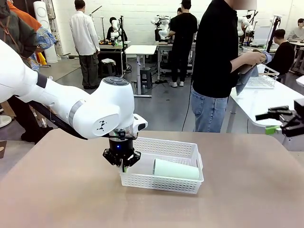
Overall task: Clean and organize the cups into the basket.
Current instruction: Pick up the Organizing basket and move it to the center of the table, then pick up the Reusable plastic cup from the right side of the table and place it inside the Organizing basket.
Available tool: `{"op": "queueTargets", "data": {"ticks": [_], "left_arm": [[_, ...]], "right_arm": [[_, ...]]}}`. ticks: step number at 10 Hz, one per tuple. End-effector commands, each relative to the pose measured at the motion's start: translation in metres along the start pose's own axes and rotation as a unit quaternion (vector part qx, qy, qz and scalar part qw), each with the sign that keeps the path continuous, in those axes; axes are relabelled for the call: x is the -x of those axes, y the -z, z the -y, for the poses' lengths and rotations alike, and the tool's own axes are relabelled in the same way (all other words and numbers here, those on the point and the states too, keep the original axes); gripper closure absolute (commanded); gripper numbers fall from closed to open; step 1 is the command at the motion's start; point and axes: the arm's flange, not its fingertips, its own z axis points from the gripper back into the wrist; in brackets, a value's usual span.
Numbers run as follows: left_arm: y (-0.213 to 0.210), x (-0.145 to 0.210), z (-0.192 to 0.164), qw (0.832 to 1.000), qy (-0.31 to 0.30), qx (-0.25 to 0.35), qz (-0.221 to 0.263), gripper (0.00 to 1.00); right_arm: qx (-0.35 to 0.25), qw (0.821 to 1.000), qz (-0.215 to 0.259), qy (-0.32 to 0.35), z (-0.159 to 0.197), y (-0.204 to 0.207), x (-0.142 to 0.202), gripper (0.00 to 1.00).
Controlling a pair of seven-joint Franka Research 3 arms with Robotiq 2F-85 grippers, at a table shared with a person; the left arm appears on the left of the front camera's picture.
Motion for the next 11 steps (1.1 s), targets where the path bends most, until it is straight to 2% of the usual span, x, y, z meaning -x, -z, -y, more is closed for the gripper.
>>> {"op": "queueTargets", "data": {"ticks": [1,4,6,7,8,11], "left_arm": [[-0.002,0.001,0.001,1.000,0.002,-0.001,0.004,1.00],[-0.002,0.001,0.001,1.000,0.002,-0.001,0.004,1.00],[-0.002,0.001,0.001,1.000,0.002,-0.001,0.004,1.00],[-0.002,0.001,0.001,1.000,0.002,-0.001,0.004,1.00],[-0.002,0.001,0.001,1.000,0.002,-0.001,0.004,1.00],[-0.002,0.001,0.001,1.000,0.002,-0.001,0.004,1.00]], "right_arm": [[0.050,0.998,-0.002,0.027,-0.005,0.002,0.026,0.00],[0.089,0.993,-0.005,0.081,-0.022,-0.025,0.082,0.00],[0.103,0.992,0.001,0.071,-0.030,-0.041,0.080,0.00],[0.073,0.994,0.034,0.077,-0.025,-0.036,0.061,0.00],[0.091,0.992,-0.011,0.091,-0.026,-0.039,0.087,0.00],[0.091,0.992,-0.011,0.091,-0.026,-0.039,0.087,0.00]]}}
